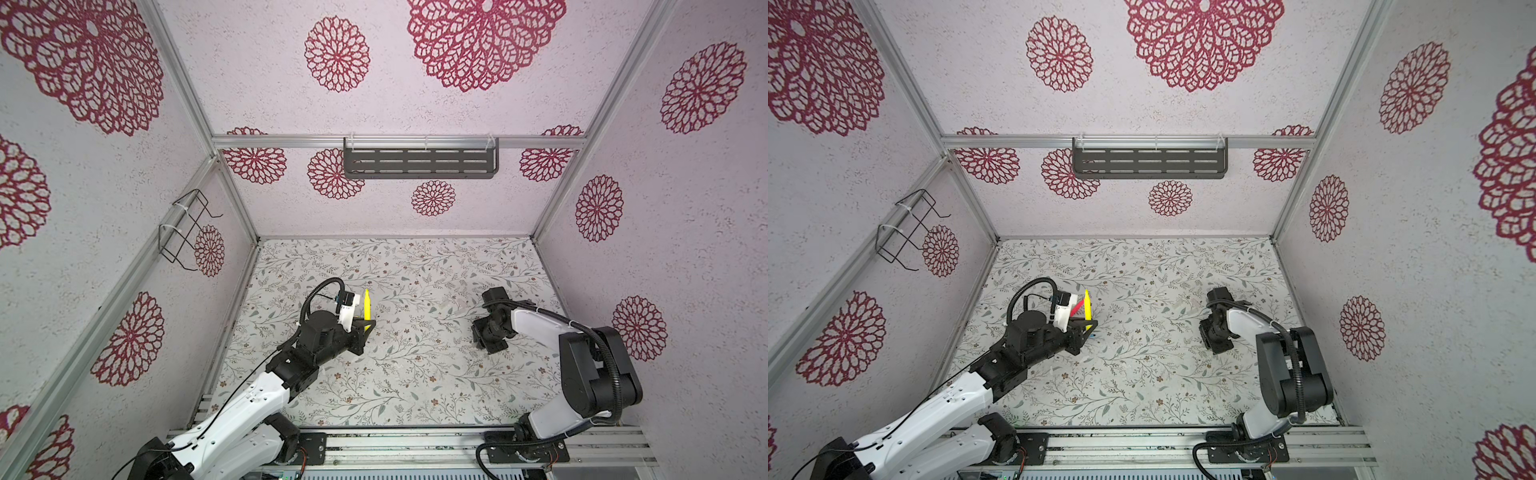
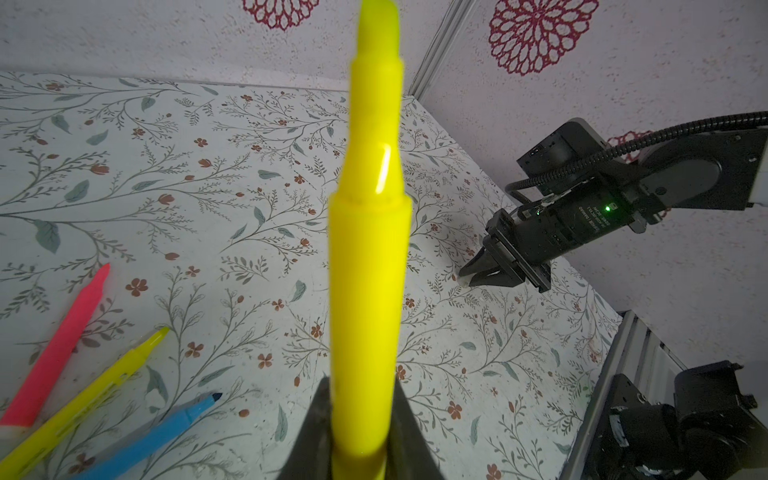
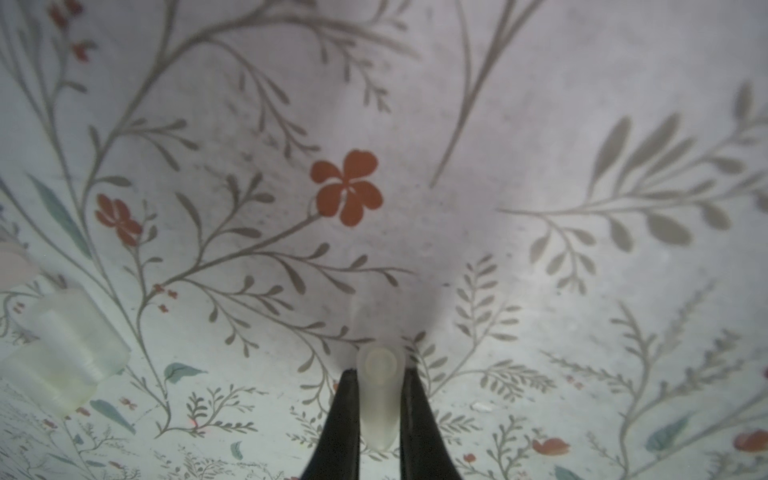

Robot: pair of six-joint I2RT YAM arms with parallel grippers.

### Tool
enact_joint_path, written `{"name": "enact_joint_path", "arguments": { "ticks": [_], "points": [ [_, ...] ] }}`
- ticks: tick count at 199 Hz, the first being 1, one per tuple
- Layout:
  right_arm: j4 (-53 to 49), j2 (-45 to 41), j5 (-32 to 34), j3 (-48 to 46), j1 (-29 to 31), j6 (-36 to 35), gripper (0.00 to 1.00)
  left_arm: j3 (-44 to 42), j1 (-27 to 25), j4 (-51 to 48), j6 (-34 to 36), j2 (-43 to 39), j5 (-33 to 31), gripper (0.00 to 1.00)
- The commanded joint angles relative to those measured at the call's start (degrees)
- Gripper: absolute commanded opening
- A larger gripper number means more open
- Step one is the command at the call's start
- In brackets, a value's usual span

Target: Insert the pens into the pen caps

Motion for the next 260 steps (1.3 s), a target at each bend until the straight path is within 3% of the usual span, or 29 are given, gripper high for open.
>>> {"name": "enact_joint_path", "arguments": {
  "ticks": [1, 44, 75, 108, 173, 214, 260],
  "points": [
    [1.81, 2.76, 3.17, -1.15, -0.33, -6.11, 0.00, 0.73, 0.50, 0.51, 0.92, 0.79, 0.20, 0.00],
    [2.65, -0.77, 1.24, 4.16, 0.75, -20.86, 0.00, 2.30, 0.39, 0.97, 0.92, 4.19, 2.71, 0.00],
    [12.87, -9.55, -4.10, 2.37, 2.38, -29.63, 0.00, 2.07, 0.03, 3.43, 0.31, 6.30, 4.91, 0.00],
    [27.25, -19.18, -13.32, -1.03, 2.79, -33.31, 0.00, 2.06, -1.36, 5.65, -0.04, 7.94, 5.74, 0.00],
    [48.87, -26.85, -27.73, -4.39, 4.90, -35.14, 0.00, -0.58, -4.78, 17.65, -3.62, 9.21, 10.41, 0.00],
    [44.98, -27.51, -27.37, 1.80, 12.36, -44.80, 0.00, 0.19, -6.38, 19.45, -3.22, 10.35, 13.35, 0.00],
    [53.36, -26.91, -31.96, 1.43, 15.17, -44.88, 0.00, 1.95, -7.72, 17.81, -2.61, 11.82, 14.88, 0.00]
  ]
}}
